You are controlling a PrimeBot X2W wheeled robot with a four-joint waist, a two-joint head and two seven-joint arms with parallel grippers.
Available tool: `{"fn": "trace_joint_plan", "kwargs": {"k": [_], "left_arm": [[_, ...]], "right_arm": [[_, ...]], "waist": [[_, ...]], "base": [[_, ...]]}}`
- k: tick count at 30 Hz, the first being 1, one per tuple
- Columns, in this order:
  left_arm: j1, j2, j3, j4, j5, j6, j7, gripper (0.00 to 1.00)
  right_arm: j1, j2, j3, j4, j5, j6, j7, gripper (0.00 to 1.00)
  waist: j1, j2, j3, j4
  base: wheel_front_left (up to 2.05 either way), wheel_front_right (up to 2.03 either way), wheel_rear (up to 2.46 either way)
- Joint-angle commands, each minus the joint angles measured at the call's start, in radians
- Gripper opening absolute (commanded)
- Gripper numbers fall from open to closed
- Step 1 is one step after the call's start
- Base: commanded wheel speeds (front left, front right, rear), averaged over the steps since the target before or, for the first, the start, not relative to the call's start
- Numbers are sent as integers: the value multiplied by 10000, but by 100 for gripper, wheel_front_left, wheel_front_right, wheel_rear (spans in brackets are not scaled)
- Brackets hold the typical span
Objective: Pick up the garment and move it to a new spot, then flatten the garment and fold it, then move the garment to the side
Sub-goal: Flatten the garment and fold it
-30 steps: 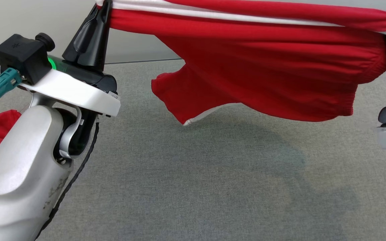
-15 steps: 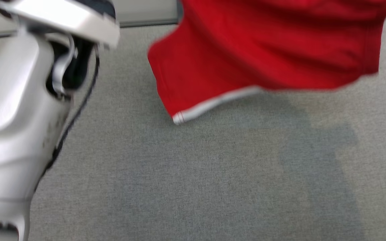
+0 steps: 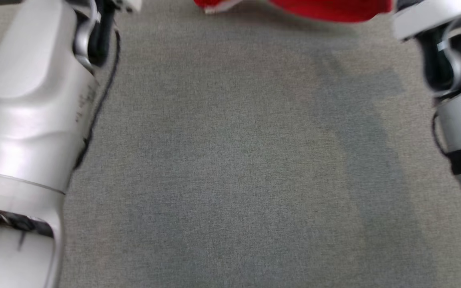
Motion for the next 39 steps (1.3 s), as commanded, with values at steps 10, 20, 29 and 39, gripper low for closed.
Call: {"fn": "trace_joint_plan", "kwargs": {"k": [10,20,29,39], "left_arm": [[2513,-649,1081,1827,18,-450,-29,0],[5309,-799,2374,-59,1032,-624,-29,0],[8991,-822,3460,-2794,2023,-642,-30,0],[12257,-778,3598,-5182,2018,-188,267,0]], "right_arm": [[1229,885,1537,3288,973,-14,-1216,0],[4242,203,1895,1283,1212,-11,-1377,0],[8103,-167,1156,-1602,458,-12,-1381,0],[11463,-195,140,-4286,-220,-20,-639,0]], "waist": [[0,0,477,100],[0,0,-330,174],[0,0,-1797,127],[0,0,-3011,-29]], "base": [[0,0,0],[0,0,0],[0,0,0],[0,0,0]]}}
